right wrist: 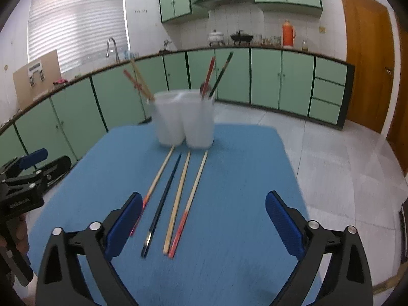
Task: Organize utensils
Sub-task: 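Move both tools back over the remaining chopsticks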
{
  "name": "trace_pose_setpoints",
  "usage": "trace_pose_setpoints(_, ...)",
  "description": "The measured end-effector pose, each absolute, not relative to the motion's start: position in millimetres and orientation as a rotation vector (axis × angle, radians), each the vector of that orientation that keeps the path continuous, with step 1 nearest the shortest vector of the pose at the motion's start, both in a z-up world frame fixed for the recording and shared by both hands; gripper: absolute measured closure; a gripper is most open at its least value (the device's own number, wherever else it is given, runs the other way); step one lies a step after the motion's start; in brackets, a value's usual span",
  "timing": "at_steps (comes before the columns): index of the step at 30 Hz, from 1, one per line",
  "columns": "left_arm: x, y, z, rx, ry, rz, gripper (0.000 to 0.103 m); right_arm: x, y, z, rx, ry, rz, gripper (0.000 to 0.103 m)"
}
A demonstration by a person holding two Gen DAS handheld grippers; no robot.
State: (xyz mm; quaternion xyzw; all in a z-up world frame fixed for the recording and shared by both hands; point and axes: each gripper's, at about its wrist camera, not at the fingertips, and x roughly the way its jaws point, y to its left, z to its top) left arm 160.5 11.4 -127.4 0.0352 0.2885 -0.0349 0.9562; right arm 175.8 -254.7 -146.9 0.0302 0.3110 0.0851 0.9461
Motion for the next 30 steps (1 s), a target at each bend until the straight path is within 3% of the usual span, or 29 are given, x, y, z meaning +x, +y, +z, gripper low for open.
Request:
trace_pose_setpoints(6,142.5,9.6,-154.7,0.097,0.653,-0.072,0.01,162.0,-238.7,-180.3,0.011,0.713,0.181,0.026)
trace_pose_setpoints(11,133.2,10.2,-170.4,0.101,0.697,-0.07,0.01,150.0,-227.2,-203.7,-0.025,0.781,0.215,0.05)
trace_pose_setpoints(30,137.8,6.6,-179.6,0.089,0.74,-0.076,0.01,162.8,-207.7,-232.7,-0.063,0.833,0.209,0.081)
